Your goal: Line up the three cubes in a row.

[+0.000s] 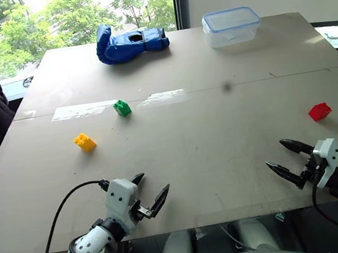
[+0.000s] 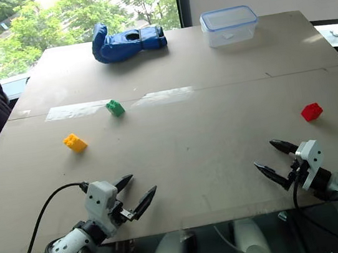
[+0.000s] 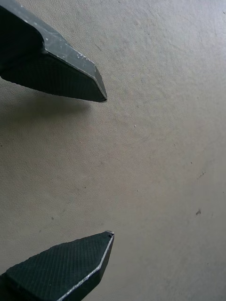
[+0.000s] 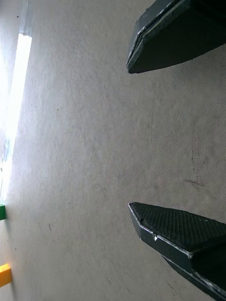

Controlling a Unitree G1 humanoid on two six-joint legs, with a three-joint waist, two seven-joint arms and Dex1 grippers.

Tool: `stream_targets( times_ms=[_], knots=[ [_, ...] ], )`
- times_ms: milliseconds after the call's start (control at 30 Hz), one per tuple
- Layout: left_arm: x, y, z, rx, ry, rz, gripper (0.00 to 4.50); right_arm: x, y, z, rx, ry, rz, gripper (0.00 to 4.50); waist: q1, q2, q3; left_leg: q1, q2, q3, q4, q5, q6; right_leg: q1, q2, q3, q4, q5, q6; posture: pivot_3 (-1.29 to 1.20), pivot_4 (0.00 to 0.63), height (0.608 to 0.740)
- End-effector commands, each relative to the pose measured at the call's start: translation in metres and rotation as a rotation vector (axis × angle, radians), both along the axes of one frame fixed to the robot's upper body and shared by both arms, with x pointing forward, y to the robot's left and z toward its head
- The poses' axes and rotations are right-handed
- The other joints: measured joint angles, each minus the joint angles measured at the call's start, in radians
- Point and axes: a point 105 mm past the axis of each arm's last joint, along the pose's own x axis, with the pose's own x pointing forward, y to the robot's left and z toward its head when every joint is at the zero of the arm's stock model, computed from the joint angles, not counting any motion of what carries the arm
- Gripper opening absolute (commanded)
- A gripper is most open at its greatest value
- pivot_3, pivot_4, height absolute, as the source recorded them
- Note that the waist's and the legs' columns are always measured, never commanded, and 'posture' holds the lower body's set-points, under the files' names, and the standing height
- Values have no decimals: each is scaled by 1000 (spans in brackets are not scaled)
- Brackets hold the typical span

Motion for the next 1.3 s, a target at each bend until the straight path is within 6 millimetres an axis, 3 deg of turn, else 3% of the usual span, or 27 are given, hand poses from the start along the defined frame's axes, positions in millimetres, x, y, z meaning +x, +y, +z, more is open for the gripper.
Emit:
stream_targets(
  times_ms=[33, 800, 1000, 1133, 1300],
  knots=[
    [1, -2, 9, -15, -36, -15, 4481, 1, 4, 10, -14, -38, 12, 4500, 0, 0, 0, 0, 0, 0, 0, 0, 0, 0, 0, 0, 0, 0, 0, 0, 150, 740],
    [1, -2, 12, -23, -56, -32, 4481, 6, 0, 19, -16, -35, -37, 4500, 0, 0, 0, -1, 0, 0, 0, 0, 0, 0, 0, 0, -2, 0, 0, 0, 150, 740],
    [8, -9, 33, -50, -112, -107, 4481, 10, -24, 30, 3, -57, -172, 4500, 2, 1, 0, -1, 0, 0, 0, 0, 0, 0, 0, 0, -2, 0, 0, 0, 150, 740],
    [17, -29, 70, -72, -181, -316, 4481, 24, -72, 32, -24, -32, -439, 4500, 2, 1, 1, -1, 0, -1, 0, 0, 0, 0, 0, -1, -2, 0, 0, 0, 150, 740],
    [29, -45, 106, -67, -219, -487, 4481, 43, -106, 32, -62, -21, -621, 4500, -4, 2, 0, -1, 0, 1, 0, 0, 0, 0, 1, 0, -2, 1, 1, 0, 150, 740]
  ],
)
